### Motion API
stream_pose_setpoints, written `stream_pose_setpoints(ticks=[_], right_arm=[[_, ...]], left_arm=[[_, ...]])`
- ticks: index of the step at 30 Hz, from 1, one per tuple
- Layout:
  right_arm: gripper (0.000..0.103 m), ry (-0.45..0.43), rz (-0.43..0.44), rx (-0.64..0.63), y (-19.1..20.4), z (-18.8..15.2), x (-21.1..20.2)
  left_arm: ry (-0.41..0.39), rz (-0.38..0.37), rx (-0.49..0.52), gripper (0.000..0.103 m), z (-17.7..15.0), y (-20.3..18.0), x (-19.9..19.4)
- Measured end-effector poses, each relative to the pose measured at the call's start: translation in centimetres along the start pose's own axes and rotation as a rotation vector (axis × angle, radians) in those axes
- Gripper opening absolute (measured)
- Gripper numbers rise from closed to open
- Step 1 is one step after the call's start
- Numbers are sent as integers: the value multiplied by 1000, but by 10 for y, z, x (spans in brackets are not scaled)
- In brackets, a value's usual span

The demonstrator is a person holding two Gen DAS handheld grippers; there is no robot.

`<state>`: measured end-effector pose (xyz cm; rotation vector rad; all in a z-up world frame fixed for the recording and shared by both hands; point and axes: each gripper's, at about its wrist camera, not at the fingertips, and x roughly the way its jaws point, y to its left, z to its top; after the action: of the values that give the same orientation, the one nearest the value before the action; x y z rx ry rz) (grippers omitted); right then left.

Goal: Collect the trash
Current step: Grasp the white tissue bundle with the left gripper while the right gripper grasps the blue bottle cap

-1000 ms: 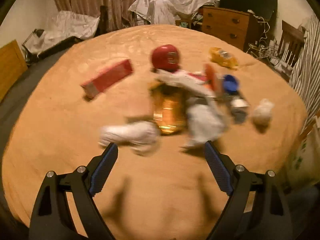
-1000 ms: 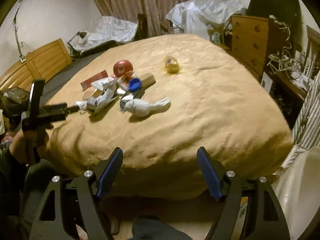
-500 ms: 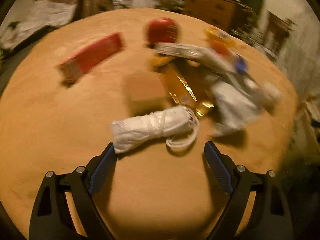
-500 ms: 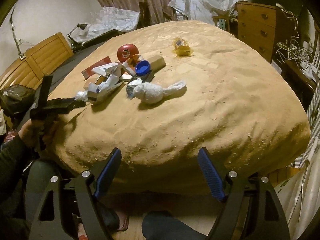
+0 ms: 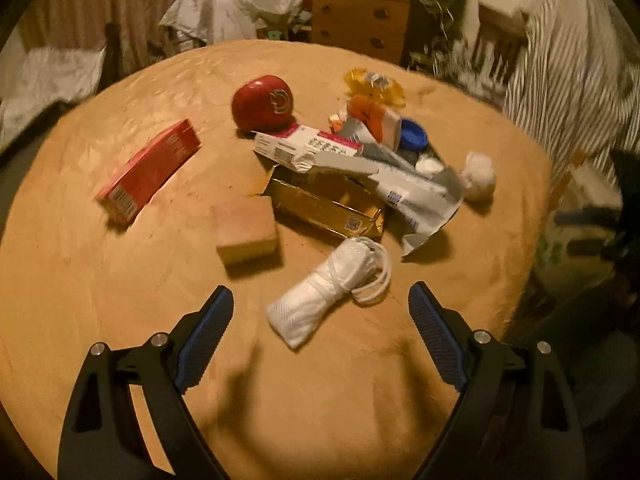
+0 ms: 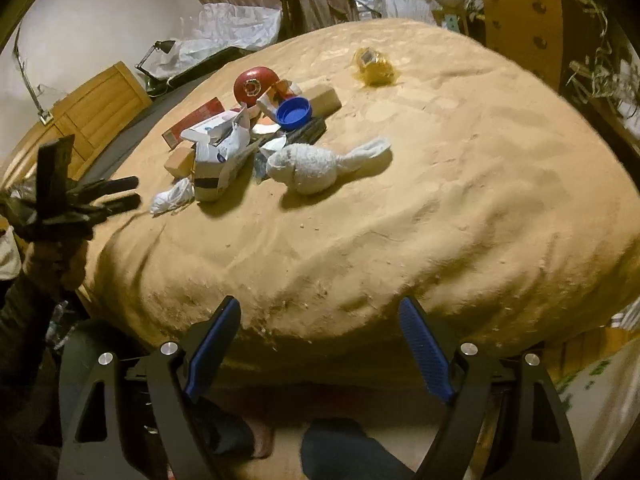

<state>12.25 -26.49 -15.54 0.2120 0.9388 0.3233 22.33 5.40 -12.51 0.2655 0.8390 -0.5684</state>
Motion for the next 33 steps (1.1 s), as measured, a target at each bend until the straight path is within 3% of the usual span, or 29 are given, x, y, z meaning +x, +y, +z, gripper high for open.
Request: stream_pose_setpoints(ticks=[6, 9, 10, 12, 17, 21, 27, 33], right_arm=[[82, 5, 164, 148, -8, 23, 22], [71, -19, 245, 230, -11, 46, 33], [68, -22, 256, 249, -13, 51, 36], [67, -24, 275, 314, -20, 64, 49], [67, -22, 198, 353, -23, 88, 80], [67, -33, 129, 285, -7, 103, 93], [45, -24, 70, 146, 20, 106, 105], [41, -77, 64, 118, 25, 101, 95]], left_arm=[[105, 27, 107, 75, -1, -12, 45], [92, 13, 81, 65, 0, -12, 44], [85, 8, 65, 59, 1, -12, 44], [81, 19, 49, 57, 0, -13, 45], [66, 36, 13, 57, -3, -15, 46], [55, 50, -4, 57, -3, -17, 46], [30, 73, -35, 54, -7, -18, 43], [19, 95, -77, 43, -13, -19, 34]])
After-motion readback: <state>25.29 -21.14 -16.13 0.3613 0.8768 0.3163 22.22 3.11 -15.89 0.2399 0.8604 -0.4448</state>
